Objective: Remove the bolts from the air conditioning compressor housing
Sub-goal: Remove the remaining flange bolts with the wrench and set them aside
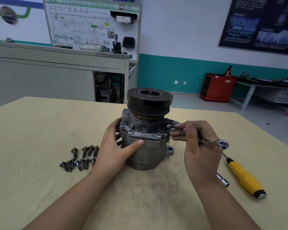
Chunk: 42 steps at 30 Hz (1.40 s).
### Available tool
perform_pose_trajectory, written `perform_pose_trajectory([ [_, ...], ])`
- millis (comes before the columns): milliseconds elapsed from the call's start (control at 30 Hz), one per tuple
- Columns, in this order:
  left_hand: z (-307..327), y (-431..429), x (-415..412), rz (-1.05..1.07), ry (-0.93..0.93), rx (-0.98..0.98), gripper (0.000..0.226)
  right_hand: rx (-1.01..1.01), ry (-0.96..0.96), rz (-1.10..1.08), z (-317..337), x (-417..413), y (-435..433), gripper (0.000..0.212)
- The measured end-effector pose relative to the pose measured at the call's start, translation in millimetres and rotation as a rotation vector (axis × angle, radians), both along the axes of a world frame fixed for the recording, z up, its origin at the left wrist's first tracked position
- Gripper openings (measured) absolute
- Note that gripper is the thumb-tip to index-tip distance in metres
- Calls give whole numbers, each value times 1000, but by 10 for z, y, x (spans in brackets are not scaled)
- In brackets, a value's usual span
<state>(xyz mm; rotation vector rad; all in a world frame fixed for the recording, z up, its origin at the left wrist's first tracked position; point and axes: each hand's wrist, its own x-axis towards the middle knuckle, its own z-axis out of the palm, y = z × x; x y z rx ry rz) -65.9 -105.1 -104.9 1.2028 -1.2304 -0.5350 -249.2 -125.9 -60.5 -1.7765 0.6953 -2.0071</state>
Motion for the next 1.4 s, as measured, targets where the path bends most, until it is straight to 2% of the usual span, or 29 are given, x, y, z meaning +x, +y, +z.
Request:
perform_pose_trajectory([
  [100,1,-2,-1,3,3,-3,91,-6,52,-44,-23,14,15,40],
  [200,8,5,-3,9,2,6,92,-111,172,-148,-49,21,19,59],
  [333,14,19,-12,19,-9,18,97,-204,253,-252,-32,34,50,61],
  [467,14,18,-17,18,-9,19,97,-182,230,-262,-45,42,52,60],
  [567,14,23,-15,17,-14,28,99,-108,143,-225,-51,52,39,48],
  [667,19,30,-13,18,-17,34,101,33,-38,-105,-37,65,23,37],
  [1033,30,30,-8,16,-35,36,100,513,-571,189,80,-42,-176,44],
  [1133,29,28,-5,14,-36,36,100,578,-642,269,86,-56,-170,41],
  [1267,29,24,-1,16,-32,38,102,550,-714,300,127,-78,-114,41],
  [1400,26,25,-3,21,-36,37,100,388,-522,133,156,-56,-44,43],
])
